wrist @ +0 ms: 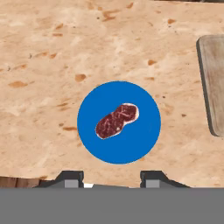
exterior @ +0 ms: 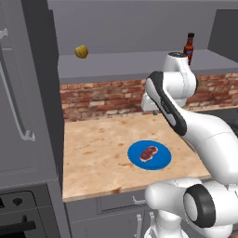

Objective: Pick the steak from the plate and place it on the cutting board. Then pick the condiment bottle from the cabinet and place it next to the cutting board.

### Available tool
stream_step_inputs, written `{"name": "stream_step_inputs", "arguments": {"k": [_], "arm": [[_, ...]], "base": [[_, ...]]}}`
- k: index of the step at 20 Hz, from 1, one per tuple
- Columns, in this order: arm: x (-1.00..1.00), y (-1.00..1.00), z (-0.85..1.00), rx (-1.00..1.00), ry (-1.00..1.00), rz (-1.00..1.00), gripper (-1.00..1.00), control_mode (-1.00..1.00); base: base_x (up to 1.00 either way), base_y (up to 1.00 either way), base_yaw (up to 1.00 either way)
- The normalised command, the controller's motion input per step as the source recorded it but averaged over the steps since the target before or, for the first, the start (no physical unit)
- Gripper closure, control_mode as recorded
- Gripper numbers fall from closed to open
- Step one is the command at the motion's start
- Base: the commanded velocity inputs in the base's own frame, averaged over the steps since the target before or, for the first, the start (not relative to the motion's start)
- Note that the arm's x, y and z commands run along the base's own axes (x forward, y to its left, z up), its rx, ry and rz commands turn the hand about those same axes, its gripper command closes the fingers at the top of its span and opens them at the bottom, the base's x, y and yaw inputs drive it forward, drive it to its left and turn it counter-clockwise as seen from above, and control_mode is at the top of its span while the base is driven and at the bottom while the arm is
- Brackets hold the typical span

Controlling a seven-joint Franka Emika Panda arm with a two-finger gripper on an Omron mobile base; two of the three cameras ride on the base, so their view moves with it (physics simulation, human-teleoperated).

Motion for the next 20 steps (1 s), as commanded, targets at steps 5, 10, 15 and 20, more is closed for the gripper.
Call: {"name": "stream_step_inputs", "arguments": {"k": [5,10,15,20], "arm": [[-0.01,0.00,-0.05,0.00,0.00,0.00,-1.00,-1.00],[-0.12,0.00,-0.05,0.00,0.00,0.00,-1.00,-1.00],[-0.18,0.00,-0.08,0.00,0.00,0.00,-1.00,-1.00],[-0.22,0.00,-0.08,0.00,0.00,0.00,-1.00,-1.00]], "base": [[0.00,0.00,0.00],[0.00,0.00,0.00],[0.00,0.00,0.00],[0.00,0.00,0.00]]}}
